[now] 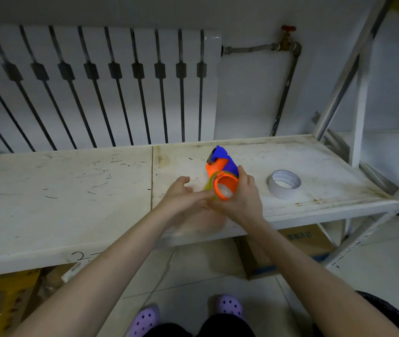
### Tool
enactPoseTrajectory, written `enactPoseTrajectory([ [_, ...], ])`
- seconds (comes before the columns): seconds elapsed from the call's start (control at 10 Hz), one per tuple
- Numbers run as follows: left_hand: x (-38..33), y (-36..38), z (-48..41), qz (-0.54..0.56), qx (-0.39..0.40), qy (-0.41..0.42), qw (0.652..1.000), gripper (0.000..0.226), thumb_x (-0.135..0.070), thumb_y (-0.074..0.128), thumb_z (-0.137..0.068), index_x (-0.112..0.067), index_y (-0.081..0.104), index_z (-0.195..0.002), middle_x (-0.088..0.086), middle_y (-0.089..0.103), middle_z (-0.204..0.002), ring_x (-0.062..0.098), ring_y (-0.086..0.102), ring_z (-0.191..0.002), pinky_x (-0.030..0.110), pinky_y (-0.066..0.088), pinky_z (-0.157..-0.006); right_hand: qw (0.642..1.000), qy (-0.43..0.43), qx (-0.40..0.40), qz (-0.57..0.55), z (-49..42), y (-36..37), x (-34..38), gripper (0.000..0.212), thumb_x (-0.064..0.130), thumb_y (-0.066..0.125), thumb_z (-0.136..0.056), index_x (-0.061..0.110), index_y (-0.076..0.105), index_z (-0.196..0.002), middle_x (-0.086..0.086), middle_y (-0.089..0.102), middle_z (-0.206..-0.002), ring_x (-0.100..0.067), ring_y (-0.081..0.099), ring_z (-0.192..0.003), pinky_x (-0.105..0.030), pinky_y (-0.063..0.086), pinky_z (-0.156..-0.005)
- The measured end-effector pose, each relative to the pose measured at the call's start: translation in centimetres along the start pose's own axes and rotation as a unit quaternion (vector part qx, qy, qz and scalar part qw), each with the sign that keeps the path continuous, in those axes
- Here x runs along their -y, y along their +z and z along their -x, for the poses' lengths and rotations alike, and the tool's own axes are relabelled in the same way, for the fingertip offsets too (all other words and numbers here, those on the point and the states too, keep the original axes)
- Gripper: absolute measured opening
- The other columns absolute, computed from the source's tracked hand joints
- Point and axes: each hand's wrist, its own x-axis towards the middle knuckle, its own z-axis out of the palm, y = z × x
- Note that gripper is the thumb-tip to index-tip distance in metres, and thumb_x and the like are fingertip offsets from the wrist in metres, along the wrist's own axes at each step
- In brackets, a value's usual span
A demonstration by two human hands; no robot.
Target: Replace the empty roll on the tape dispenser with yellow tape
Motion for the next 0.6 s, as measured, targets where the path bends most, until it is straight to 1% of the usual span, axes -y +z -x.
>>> enactPoseTrajectory([
  [0.1,-0.3,-0.4,0.8,-0.016,0.013,0.010,1.000,0.069,-0.036,0.073,-0.075,-0.017,0.042,-0.134,0.007,0.054,-0.129,0.020,0.055,-0.107,0.030,0.044,-0.076,0.994,0.033,-0.001,0.106,-1.5,-2.0,-2.0,0.112,0.057,0.077,-0.057,0.016,0.019,-0.144,-0.010,0.042,-0.134,-0.030,0.045,-0.119,-0.043,0.047,-0.086],
  [0.2,-0.7,-1.1,1.1,-0.023,0.007,0.030,0.999,0.053,-0.031,0.069,-0.080,-0.016,0.049,-0.127,0.008,0.054,-0.122,0.018,0.054,-0.100,0.027,0.042,-0.078,0.981,0.058,0.020,0.185,-2.5,-2.8,-3.0,0.113,0.058,0.077,-0.055,0.014,0.020,-0.142,-0.012,0.045,-0.129,-0.031,0.046,-0.117,-0.040,0.047,-0.083],
  [0.3,-1.6,-1.8,1.6,-0.024,-0.002,0.057,0.998,0.046,-0.028,0.068,-0.081,-0.015,0.053,-0.123,0.007,0.056,-0.117,0.016,0.054,-0.096,0.027,0.040,-0.080,0.969,0.074,0.056,0.229,-2.5,-2.5,-3.3,0.119,0.061,0.076,-0.058,0.012,0.013,-0.146,-0.015,0.038,-0.138,-0.033,0.040,-0.126,-0.042,0.046,-0.091],
  [0.4,-2.7,-2.4,1.9,-0.025,-0.012,0.081,0.996,0.042,-0.027,0.067,-0.081,-0.017,0.055,-0.120,0.007,0.057,-0.118,0.016,0.054,-0.097,0.027,0.039,-0.081,0.967,0.091,0.071,0.229,-2.4,-2.4,-3.3,0.125,0.064,0.075,-0.058,0.012,0.006,-0.148,-0.015,0.028,-0.148,-0.034,0.032,-0.134,-0.044,0.043,-0.099],
  [0.5,-4.1,-2.7,3.1,-0.018,-0.014,0.094,0.995,0.041,-0.026,0.066,-0.082,-0.018,0.054,-0.120,0.008,0.057,-0.121,0.017,0.054,-0.098,0.027,0.041,-0.076,0.969,0.090,0.076,0.218,-1.6,-3.2,-2.6,0.132,0.071,0.074,-0.053,0.014,0.002,-0.148,-0.015,0.021,-0.153,-0.035,0.027,-0.139,-0.049,0.037,-0.105],
  [0.6,-5.5,-3.0,4.4,-0.010,-0.029,0.105,0.994,0.040,-0.024,0.066,-0.082,-0.018,0.053,-0.120,0.009,0.058,-0.122,0.017,0.054,-0.099,0.027,0.041,-0.077,0.985,0.037,0.026,0.164,-1.0,-4.5,-1.2,0.124,0.069,0.074,-0.055,0.016,0.010,-0.148,-0.012,0.021,-0.154,-0.034,0.028,-0.139,-0.050,0.038,-0.107],
])
